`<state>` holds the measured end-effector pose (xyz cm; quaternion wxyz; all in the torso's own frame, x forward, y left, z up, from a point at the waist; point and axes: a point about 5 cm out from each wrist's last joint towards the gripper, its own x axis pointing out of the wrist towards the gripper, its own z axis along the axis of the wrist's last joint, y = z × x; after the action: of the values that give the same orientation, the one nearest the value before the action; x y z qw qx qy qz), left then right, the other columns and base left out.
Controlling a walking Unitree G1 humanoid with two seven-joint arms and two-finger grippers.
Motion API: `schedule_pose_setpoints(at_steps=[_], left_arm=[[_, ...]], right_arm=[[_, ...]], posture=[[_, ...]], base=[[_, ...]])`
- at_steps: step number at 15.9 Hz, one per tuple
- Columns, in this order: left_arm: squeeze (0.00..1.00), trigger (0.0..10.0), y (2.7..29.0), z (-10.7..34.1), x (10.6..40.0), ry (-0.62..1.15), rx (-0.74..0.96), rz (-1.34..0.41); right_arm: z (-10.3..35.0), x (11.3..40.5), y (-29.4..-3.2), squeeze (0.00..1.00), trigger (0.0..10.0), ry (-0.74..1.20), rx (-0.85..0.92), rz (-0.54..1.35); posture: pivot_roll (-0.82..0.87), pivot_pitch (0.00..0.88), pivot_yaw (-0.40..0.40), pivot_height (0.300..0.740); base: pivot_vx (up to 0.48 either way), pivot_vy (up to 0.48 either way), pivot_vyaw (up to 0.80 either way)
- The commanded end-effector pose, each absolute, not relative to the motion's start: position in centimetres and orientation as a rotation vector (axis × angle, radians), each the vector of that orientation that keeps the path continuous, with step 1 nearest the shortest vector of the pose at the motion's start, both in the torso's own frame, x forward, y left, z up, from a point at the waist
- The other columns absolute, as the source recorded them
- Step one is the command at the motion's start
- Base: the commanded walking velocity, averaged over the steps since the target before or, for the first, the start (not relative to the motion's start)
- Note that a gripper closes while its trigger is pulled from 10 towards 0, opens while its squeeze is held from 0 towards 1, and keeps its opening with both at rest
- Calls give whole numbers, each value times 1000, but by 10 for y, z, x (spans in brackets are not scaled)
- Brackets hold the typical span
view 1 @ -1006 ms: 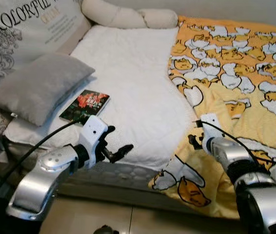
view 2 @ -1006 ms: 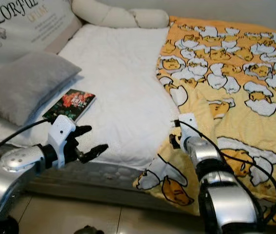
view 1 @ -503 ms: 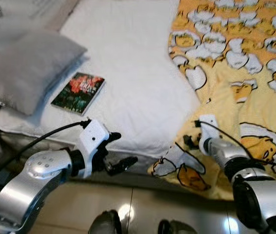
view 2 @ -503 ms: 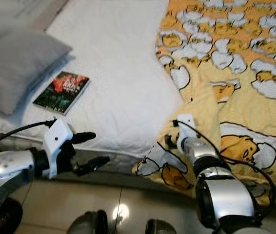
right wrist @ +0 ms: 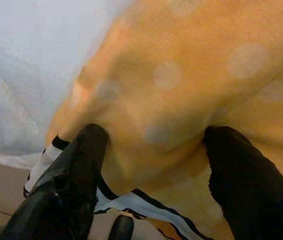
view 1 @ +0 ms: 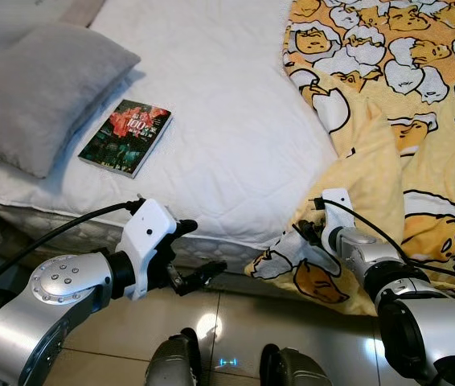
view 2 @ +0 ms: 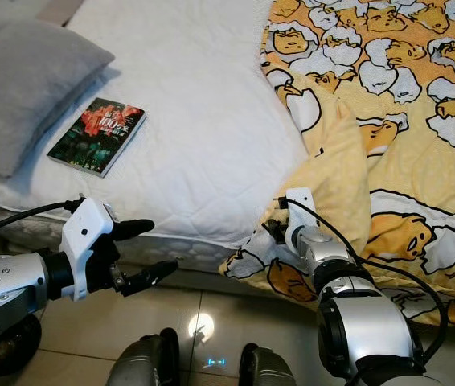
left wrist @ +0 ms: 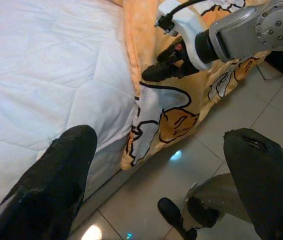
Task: Clean up the room
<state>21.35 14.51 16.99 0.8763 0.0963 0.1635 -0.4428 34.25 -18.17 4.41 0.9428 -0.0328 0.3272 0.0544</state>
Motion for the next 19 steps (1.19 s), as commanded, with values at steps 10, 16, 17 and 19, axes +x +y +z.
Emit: schedule_pose_setpoints(at_steps=[10,16,17,19], left_arm=[[0,10000,149,171,204,371,212,-910],[0,10000,148,171,203,379,208,-925],[0,10000,147,170,201,386,206,-942],[0,10000,146,169,200,394,206,-952]], right_arm=[[42,339,-197,0,0,652,-19,67],[41,338,-196,0,0,652,-4,71],[41,338,-196,0,0,649,-2,73],[41,338,-196,0,0,643,1,79]], posture=[[172,256,6,740],[172,254,7,740],[171,252,6,740],[170,246,4,740]], base=[[0,0,0],[0,0,0],[0,0,0],[0,0,0]])
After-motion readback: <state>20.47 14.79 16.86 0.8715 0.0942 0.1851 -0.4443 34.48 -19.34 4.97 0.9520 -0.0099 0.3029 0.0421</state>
